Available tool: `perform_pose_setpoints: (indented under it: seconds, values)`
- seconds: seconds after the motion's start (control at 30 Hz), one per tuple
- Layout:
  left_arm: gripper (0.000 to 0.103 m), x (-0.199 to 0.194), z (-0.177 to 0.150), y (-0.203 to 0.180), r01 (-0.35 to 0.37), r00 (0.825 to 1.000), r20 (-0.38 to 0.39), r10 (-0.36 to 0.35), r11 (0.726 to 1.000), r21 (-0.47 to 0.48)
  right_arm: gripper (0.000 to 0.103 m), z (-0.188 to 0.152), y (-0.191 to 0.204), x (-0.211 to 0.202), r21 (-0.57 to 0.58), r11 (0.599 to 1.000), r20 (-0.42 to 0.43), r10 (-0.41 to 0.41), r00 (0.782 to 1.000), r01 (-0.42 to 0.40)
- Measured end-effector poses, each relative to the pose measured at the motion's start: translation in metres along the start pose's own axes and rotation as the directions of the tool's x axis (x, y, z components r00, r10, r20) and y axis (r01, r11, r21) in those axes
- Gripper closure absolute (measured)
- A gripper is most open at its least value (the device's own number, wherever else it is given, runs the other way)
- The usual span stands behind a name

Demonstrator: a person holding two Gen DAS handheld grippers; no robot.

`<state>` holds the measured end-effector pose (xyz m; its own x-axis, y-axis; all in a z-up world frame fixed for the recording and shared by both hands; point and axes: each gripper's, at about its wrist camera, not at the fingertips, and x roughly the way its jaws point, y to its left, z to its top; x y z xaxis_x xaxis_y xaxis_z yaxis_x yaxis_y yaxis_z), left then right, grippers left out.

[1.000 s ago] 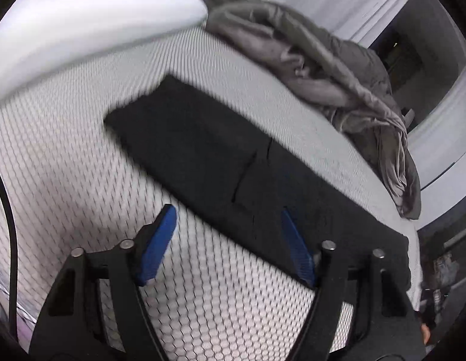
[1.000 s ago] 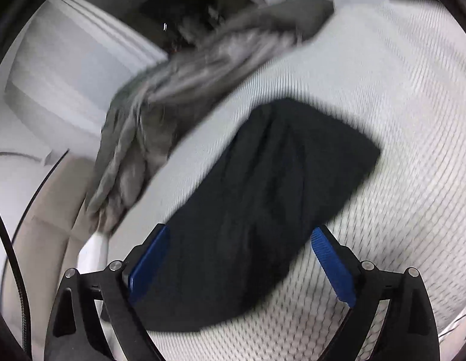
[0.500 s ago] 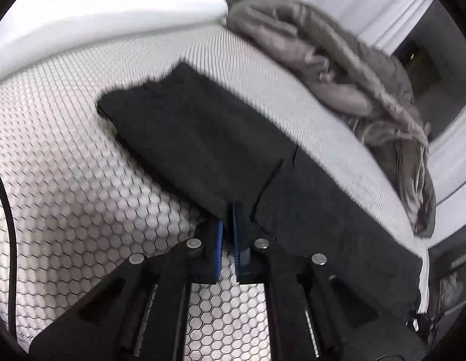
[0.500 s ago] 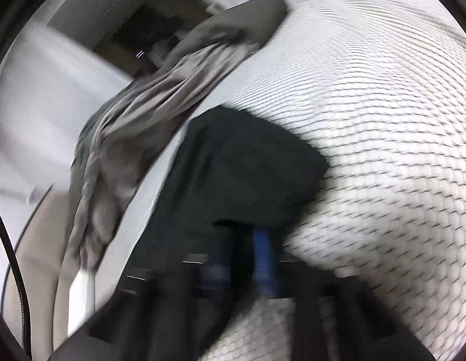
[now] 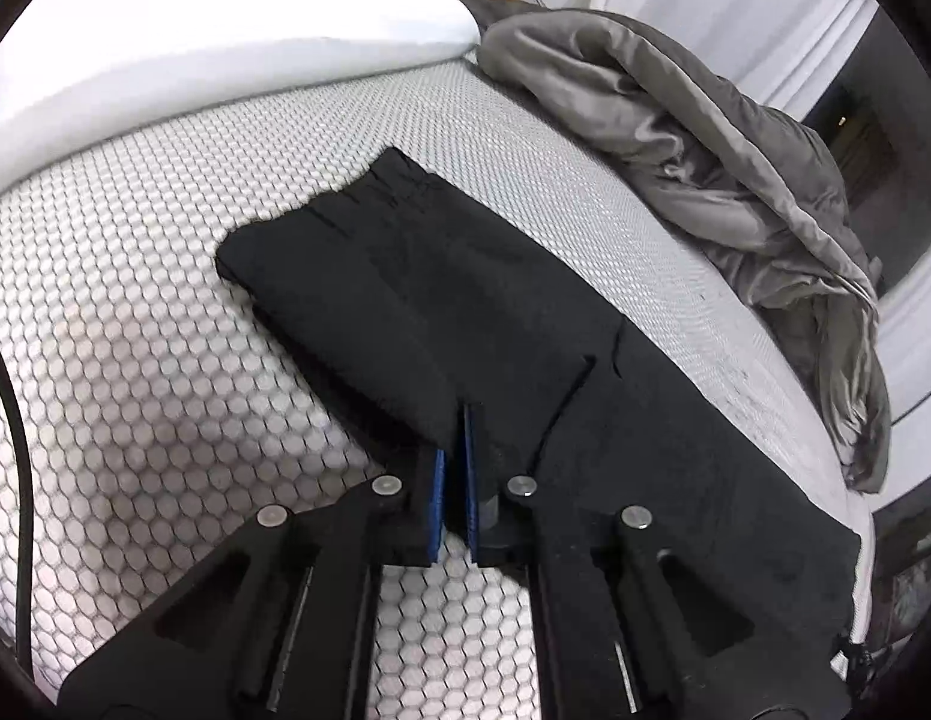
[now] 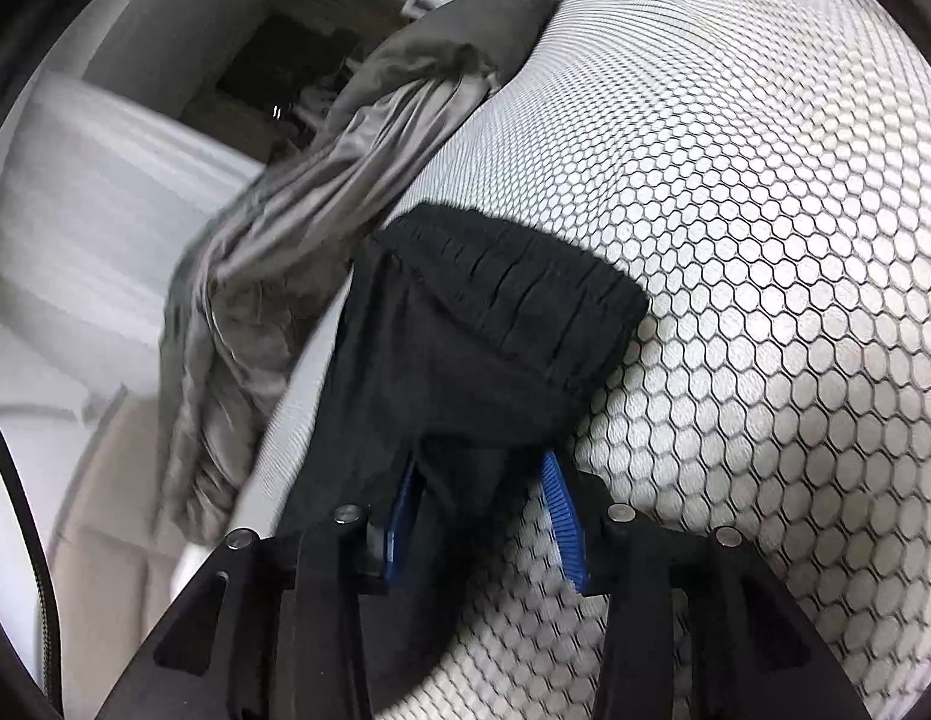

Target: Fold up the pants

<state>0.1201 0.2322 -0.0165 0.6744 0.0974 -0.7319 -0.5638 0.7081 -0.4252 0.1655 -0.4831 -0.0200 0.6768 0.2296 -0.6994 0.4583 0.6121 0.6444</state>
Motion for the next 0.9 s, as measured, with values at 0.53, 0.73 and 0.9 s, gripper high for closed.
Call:
perform_pose_setpoints:
  seconds: [0.53, 0.73, 0.9]
  values:
    - [0.062, 0.006, -0.034, 0.019, 0.299, 0.917, -0.24, -0.319, 0.947, -0.117, 0.033, -0.033, 0.033, -0.009, -0.146, 0.987, -0.234, 0.038, 0.972, -0.074]
    - [0.094, 0.031, -0.034, -0.006, 0.25, 0.948, -0.164, -0.273, 0.957, -0.148, 0.033, -0.042, 0.045, 0.02, -0.112, 0.99, -0.239, 0.053, 0.97, -0.082]
    - [0.098, 0.022, -0.029, -0.016, 0.248, 0.96, -0.106, -0.258, 0.963, -0.103, 0.062, -0.03, 0.04, 0.036, -0.033, 0.999, -0.126, 0.034, 0.991, -0.038]
